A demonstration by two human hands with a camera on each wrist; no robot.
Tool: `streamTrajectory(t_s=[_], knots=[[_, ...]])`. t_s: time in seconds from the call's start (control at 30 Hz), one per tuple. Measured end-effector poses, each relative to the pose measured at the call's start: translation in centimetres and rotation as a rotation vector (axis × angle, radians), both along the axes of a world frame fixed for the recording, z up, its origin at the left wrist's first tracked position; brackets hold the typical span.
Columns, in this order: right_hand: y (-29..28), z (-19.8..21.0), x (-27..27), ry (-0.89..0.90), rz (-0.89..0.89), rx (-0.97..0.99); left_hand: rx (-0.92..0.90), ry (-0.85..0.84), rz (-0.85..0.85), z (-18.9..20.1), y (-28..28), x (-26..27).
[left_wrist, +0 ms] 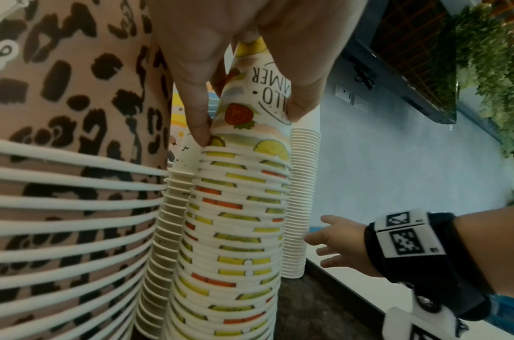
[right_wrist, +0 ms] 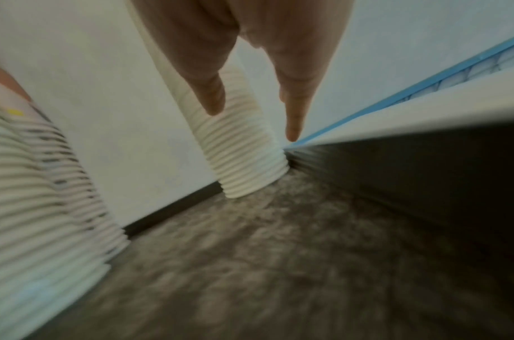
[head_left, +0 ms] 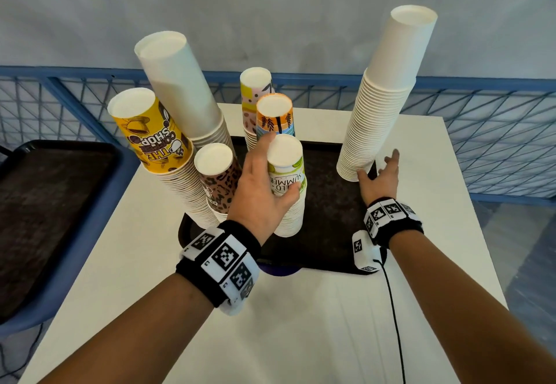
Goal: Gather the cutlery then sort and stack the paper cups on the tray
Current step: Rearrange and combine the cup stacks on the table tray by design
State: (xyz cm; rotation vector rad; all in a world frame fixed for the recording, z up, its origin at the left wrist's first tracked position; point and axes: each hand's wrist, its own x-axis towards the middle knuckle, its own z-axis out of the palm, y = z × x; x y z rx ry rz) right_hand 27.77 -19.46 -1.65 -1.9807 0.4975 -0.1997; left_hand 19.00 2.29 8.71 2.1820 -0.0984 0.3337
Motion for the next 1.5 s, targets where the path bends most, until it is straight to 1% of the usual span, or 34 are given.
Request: streamTrajectory(t_s=[0.1, 0.17, 0.2, 0.3, 0.37, 0.4, 0.47, 0.57, 0.67, 0.73, 0.83, 0.93, 1.0, 1.07, 1.2, 1.37, 1.5], knots=[[1.8, 1.6, -2.9, -0.098, 0.026, 0.009, -0.014, 0.036, -0.08, 0.4, 0.5, -0.4], [3.3, 2.9, -5.1, -0.15, 0.135, 0.062, 0.013, 0.034, -0.115, 0.7, 1.0, -1.2], [4.1, 3.5, -6.2, -0.145, 0.223, 0.082, 0.036, 0.014, -0.117, 0.7, 1.2, -1.7], [6.3, 4.6, -8.7, -0.03, 0.478, 0.113, 0.079, -0.068, -0.111, 1.1, 2.7, -3.7], [7.7, 4.4, -9.6, -0.002, 0.554, 0.069, 0.1, -0.163, -0.091, 1.1, 4.0, -4.6], [8.4, 4.2, -9.9, -0.007, 0.563, 0.053, 0.126, -0.207, -0.053, 1.0, 4.7, -4.8], [10.0, 4.3, -10.2, -0.006, 0.53, 0.07, 0.208, -0.254, 0.045, 0.9, 6.2, -4.6], [11.9, 4.8, -10.3, -0.006, 0.427, 0.133, 0.328, -0.244, 0.136, 0.9, 7.6, -3.5], [13.0, 5.0, -10.0, -0.005, 0.311, 0.149, 0.369, -0.165, 0.115, 1.1, 7.8, -2.8], [13.2, 4.9, -9.9, -0.008, 0.268, 0.15, 0.378, -0.12, 0.088, 1.0, 7.7, -2.4], [12.8, 4.9, -10.1, -0.02, 0.254, 0.145, 0.311, -0.088, 0.047, 0.8, 7.3, -1.7], [11.6, 5.0, -10.3, -0.02, 0.218, 0.128, 0.18, -0.045, 0.056, 0.7, 6.8, -1.4], [10.4, 5.1, -10.5, -0.017, 0.176, 0.12, 0.13, -0.034, 0.07, 0.7, 6.5, -1.4], [9.1, 5.2, -10.6, -0.019, 0.127, 0.1, 0.11, -0.027, 0.058, 0.7, 6.1, -1.7], [6.6, 5.3, -10.9, -0.008, 0.055, 0.049, 0.104, -0.046, -0.031, 0.1, 4.6, -2.1], [5.4, 5.0, -10.6, -0.002, 0.078, 0.053, 0.077, -0.069, -0.054, -0.1, 2.3, -2.4], [5.2, 4.7, -10.2, -0.016, 0.116, 0.058, -0.026, -0.019, -0.065, 0.0, 2.4, -2.4]])
